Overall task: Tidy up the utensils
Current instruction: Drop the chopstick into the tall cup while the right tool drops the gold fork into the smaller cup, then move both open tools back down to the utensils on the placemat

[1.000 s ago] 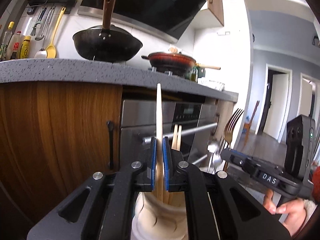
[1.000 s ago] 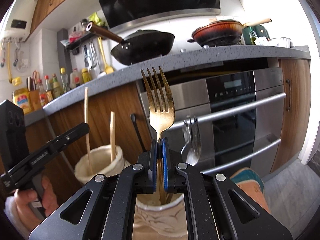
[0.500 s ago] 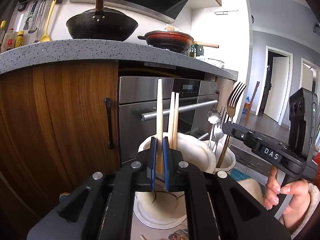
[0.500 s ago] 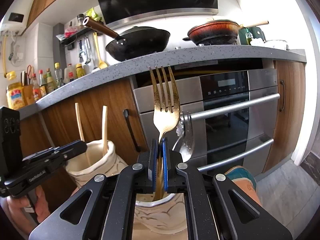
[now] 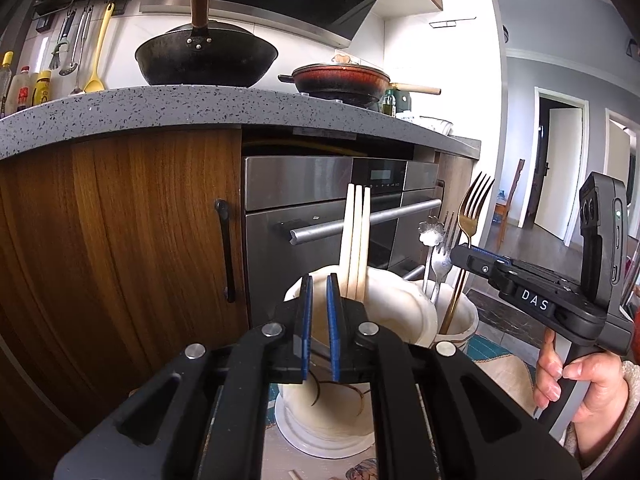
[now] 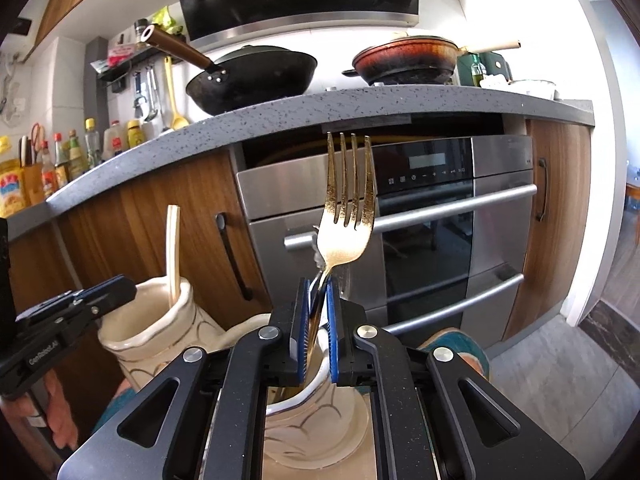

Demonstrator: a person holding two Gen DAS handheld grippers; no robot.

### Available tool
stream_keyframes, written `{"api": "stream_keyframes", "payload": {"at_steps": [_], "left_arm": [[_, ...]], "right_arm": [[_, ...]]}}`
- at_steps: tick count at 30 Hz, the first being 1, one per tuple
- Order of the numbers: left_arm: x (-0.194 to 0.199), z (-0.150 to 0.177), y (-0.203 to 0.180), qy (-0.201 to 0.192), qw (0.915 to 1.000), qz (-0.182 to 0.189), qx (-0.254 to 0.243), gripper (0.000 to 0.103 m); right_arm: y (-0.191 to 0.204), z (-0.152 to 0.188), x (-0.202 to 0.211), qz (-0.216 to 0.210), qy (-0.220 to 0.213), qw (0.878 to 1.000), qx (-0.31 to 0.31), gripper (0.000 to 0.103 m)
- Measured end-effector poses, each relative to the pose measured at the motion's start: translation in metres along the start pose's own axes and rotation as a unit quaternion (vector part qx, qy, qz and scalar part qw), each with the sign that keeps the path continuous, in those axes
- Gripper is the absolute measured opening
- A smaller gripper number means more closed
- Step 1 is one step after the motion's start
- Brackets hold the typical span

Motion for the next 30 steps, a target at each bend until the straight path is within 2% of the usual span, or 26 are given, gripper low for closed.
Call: {"api": "stream_keyframes", "payload": {"at_steps": [5,8,9,11,12,15,17,23,30], "left_arm": [[0.005,-0.003,0.003,-0.009,0.9999,-0.003,0.005,0.024],[0.01,-0.007,0.004,-0.015,0.9999,-0.003,0.008,0.025],[0.011,-0.008,0.004,-0.017,0.9998,-0.004,0.007,0.026],[0.013,-0.009,0.004,-0.019,0.9998,-0.007,0.005,0.034],[0.014,-0.009,0.005,-0.02,0.9997,-0.009,0.004,0.036],[0.015,-0.01,0.008,-0.022,0.9996,-0.015,0.005,0.041],[0.018,-0.007,0.01,-0.022,0.9995,-0.019,0.012,0.056],[0.034,0.003,0.012,-0.026,0.9988,-0.039,0.01,0.082],[0.052,0.031,0.013,0.007,0.9988,-0.048,0.005,0.088]], "right_arm": [[-0.005,0.0,0.0,0.003,-0.001,1.0,-0.009,0.025],[-0.003,-0.001,0.001,0.001,-0.004,1.0,-0.007,0.03],[-0.002,-0.001,0.002,0.0,-0.006,1.0,-0.007,0.035],[-0.001,-0.002,0.004,0.001,-0.01,1.0,-0.006,0.047],[-0.001,-0.003,0.006,0.001,-0.012,1.0,-0.005,0.049],[-0.001,-0.003,0.012,0.005,-0.016,1.0,-0.004,0.064],[0.0,-0.003,0.016,0.003,-0.017,1.0,-0.006,0.075],[0.005,0.003,0.035,-0.004,-0.016,1.0,-0.012,0.089],[0.005,0.029,0.057,0.009,0.001,1.0,0.004,0.093]]}}
Point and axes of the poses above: each gripper's, at about its wrist camera, not at the fingertips, and x roughly against the way its jaws point, y to its left, z to its underside, the point moved 8 cm from there along -x, roughly the way its jaws point, and after that the axes turned 5 degrees about -y, right-handed, at the moved point
